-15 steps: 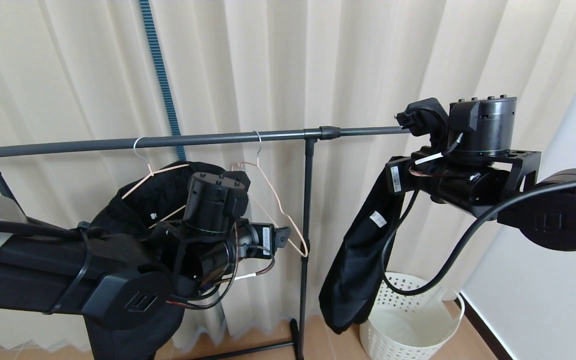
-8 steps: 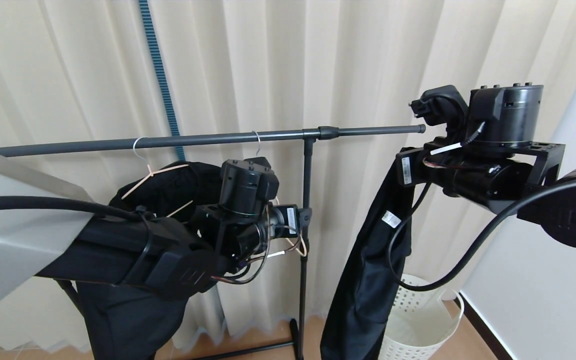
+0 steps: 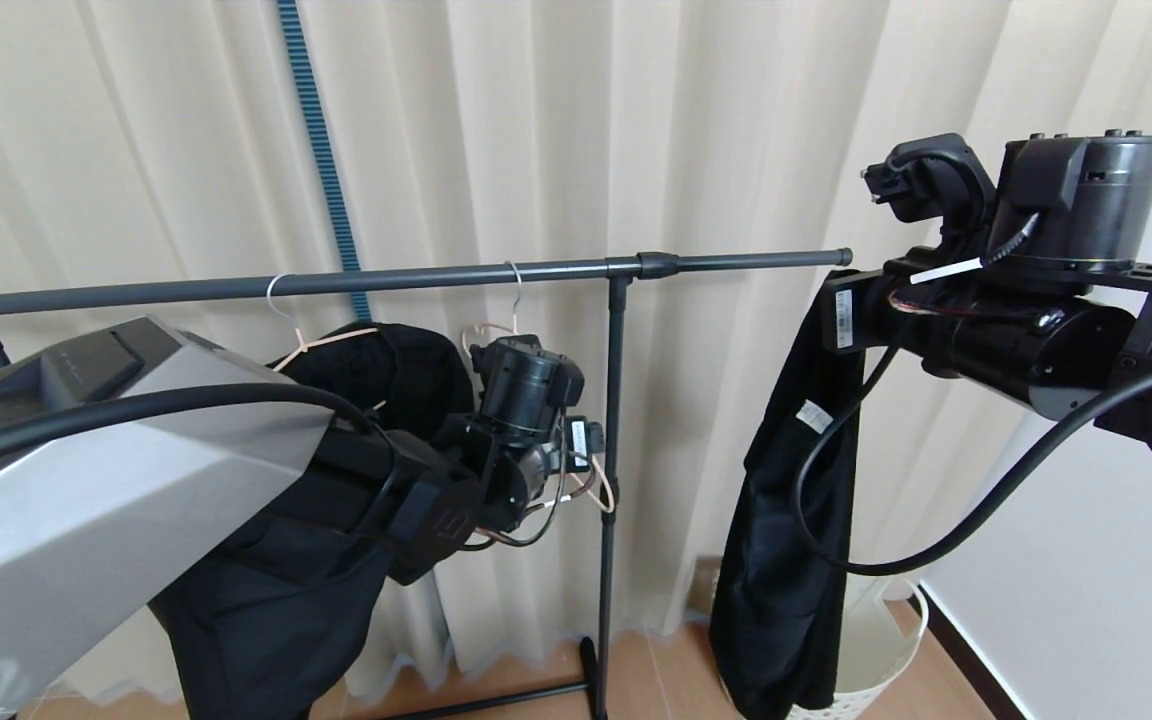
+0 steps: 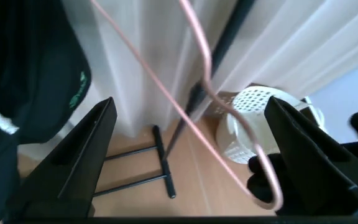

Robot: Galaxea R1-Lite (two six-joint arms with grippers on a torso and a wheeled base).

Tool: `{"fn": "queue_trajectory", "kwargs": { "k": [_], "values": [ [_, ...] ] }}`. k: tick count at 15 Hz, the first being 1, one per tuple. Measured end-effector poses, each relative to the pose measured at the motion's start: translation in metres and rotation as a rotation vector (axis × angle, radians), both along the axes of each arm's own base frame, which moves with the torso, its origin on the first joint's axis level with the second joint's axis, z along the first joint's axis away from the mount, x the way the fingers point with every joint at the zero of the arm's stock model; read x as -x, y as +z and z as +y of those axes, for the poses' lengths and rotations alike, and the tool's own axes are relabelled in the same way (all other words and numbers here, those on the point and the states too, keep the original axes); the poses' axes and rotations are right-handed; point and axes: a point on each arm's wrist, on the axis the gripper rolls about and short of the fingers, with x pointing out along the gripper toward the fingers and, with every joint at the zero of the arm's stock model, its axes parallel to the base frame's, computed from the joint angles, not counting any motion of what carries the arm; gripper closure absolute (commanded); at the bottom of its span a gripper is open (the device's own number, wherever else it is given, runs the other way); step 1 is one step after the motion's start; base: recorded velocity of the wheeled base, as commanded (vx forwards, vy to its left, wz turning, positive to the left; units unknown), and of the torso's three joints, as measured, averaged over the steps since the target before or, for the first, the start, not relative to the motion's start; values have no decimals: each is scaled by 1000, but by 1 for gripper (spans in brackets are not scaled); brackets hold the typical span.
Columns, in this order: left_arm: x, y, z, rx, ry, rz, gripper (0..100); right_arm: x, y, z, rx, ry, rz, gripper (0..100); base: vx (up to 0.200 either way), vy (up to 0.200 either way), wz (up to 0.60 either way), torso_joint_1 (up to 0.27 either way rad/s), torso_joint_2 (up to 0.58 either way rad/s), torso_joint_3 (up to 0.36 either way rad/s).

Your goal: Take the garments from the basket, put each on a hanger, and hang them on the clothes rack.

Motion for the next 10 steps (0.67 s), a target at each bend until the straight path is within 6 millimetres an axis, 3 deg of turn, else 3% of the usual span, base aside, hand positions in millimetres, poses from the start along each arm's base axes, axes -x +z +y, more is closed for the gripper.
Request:
{"fn": "queue_trajectory", "kwargs": {
  "k": [10],
  "values": [
    [-15, 5, 20, -133, 100, -40, 0, 2, 2, -3, 5, -5, -5, 100, 0, 0, 0, 0, 0, 0]
  ]
}}
